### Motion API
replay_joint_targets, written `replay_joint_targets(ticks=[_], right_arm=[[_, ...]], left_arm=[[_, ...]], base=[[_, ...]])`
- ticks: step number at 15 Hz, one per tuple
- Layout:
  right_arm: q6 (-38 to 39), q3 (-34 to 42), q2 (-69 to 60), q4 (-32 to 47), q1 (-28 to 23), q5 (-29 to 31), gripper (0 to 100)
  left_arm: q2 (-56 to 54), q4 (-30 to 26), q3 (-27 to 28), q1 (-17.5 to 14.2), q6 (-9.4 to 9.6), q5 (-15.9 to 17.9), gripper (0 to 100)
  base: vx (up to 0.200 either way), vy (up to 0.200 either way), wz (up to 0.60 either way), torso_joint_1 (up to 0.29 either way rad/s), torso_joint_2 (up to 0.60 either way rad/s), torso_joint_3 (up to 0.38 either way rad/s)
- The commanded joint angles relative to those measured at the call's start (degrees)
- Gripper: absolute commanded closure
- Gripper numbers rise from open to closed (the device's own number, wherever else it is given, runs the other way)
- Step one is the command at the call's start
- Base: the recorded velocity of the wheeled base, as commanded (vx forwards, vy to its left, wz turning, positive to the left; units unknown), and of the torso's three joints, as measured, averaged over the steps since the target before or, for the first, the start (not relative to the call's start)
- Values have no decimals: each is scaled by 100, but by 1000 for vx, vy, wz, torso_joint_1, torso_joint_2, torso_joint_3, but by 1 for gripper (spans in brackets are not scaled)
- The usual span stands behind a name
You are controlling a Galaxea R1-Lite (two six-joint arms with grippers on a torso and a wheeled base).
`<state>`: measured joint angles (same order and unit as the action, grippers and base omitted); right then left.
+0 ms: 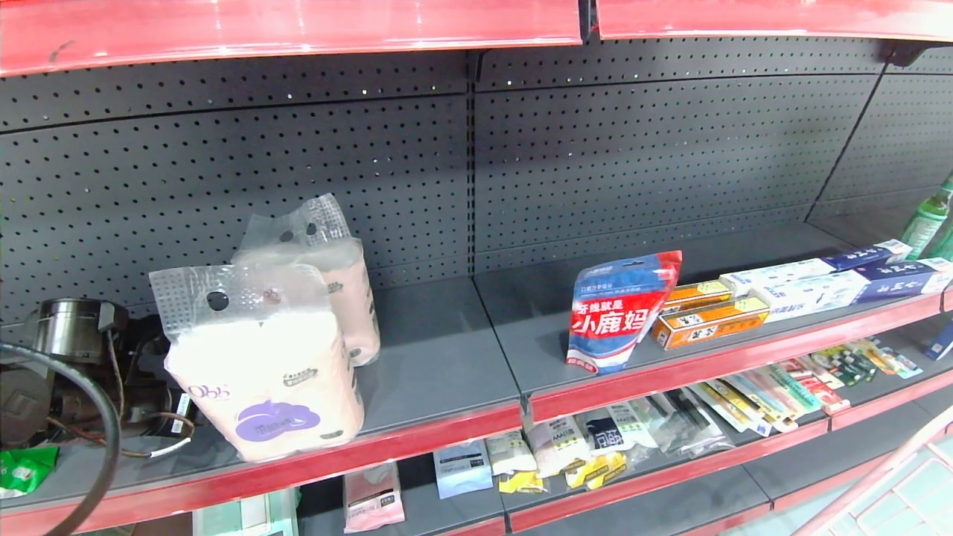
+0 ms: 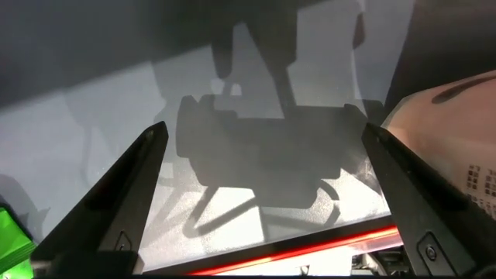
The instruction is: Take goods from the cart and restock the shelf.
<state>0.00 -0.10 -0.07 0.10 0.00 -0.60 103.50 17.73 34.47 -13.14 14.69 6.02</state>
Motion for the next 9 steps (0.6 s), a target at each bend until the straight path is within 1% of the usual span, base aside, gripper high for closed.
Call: replay_joint_targets(ticks=[1,5,9], right_arm=[[0,1,7,-1,0,-2,0],[0,1,7,-1,0,-2,0],[0,1,7,-1,0,-2,0]], left_arm=[[4,3,7,5,-1,4,0],[4,3,15,110,-1,-5,0],[-14,-6,15,136,8,-5,0]], base=[[0,0,0,0,0,0],[0,0,0,0,0,0],[0,0,0,0,0,0]])
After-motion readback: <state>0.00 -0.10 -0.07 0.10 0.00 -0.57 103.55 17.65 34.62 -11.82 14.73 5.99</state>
